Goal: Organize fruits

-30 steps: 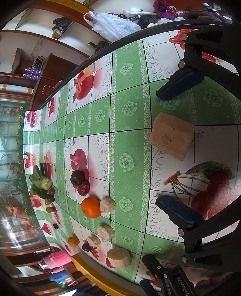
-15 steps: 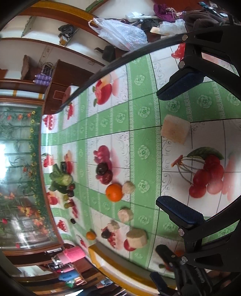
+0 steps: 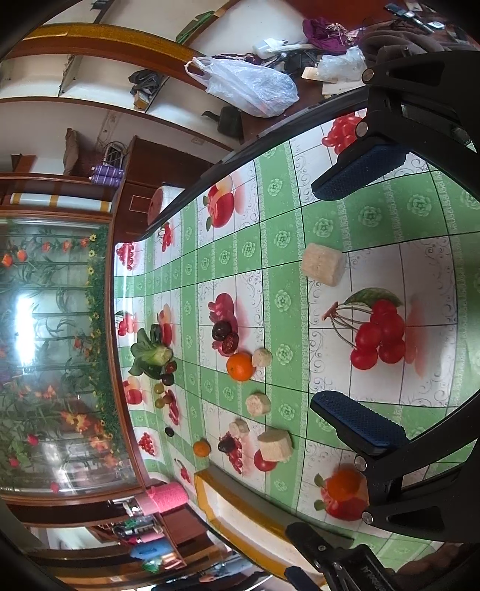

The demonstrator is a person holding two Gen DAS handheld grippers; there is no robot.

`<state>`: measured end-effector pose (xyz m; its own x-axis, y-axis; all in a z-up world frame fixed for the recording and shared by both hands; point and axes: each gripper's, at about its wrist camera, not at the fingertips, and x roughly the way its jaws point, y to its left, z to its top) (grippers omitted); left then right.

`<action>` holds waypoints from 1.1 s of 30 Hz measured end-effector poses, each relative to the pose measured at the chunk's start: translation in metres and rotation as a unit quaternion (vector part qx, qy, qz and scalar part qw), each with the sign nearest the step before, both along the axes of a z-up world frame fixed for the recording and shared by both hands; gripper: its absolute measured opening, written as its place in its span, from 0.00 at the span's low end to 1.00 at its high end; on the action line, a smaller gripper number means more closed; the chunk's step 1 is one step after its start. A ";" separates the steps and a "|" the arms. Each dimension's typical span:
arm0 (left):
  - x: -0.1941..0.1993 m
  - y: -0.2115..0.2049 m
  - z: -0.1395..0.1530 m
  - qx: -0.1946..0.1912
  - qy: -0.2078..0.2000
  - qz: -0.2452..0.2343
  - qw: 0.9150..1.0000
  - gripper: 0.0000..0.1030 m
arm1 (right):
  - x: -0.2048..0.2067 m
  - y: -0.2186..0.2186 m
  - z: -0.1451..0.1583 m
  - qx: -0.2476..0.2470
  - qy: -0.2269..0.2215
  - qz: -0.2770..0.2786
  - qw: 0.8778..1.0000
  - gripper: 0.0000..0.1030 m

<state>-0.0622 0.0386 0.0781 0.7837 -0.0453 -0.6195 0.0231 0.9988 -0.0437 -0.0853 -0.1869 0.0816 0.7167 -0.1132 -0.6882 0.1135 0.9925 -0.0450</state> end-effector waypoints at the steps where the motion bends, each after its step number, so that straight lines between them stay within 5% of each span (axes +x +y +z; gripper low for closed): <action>1: 0.000 0.000 0.000 -0.001 -0.001 -0.002 1.000 1.00 | -0.001 0.001 0.001 -0.001 -0.001 0.000 1.000 1.00; 33: -0.005 0.011 0.009 -0.013 -0.022 -0.003 1.000 1.00 | -0.015 0.009 0.002 -0.018 -0.002 -0.005 1.000 1.00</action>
